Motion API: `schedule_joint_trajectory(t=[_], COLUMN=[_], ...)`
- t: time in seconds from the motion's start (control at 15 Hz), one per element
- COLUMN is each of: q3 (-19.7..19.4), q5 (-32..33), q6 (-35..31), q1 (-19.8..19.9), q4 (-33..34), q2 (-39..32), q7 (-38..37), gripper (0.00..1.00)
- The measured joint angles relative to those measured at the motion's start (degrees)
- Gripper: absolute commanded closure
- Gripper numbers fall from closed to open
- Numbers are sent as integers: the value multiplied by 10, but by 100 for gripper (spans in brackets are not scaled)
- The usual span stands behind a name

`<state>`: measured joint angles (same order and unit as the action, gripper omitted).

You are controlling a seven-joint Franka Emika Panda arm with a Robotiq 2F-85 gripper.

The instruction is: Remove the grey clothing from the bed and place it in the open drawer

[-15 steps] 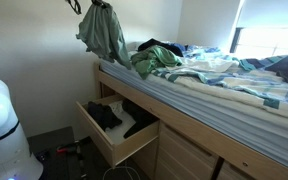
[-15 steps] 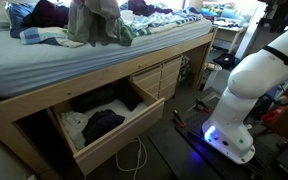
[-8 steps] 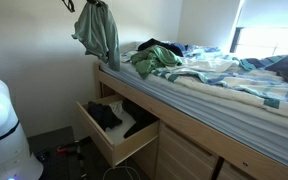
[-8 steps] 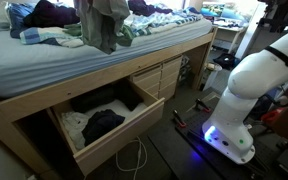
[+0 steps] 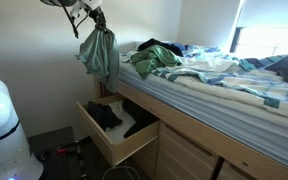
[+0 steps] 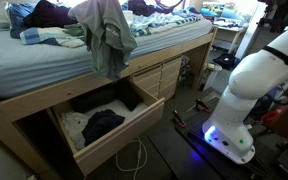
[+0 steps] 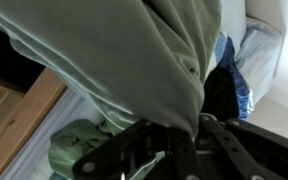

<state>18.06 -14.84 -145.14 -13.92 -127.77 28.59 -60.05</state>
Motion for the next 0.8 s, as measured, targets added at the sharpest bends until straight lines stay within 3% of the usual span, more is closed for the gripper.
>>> schedule_joint_trajectory(t=[0.33,0.8], q3=[-27,-29], q5=[-71,-71], q6=[0,11], q1=[-8,-1], q4=[-55,-115], q2=[-37,-85], q7=[39,61], gripper=[97,97])
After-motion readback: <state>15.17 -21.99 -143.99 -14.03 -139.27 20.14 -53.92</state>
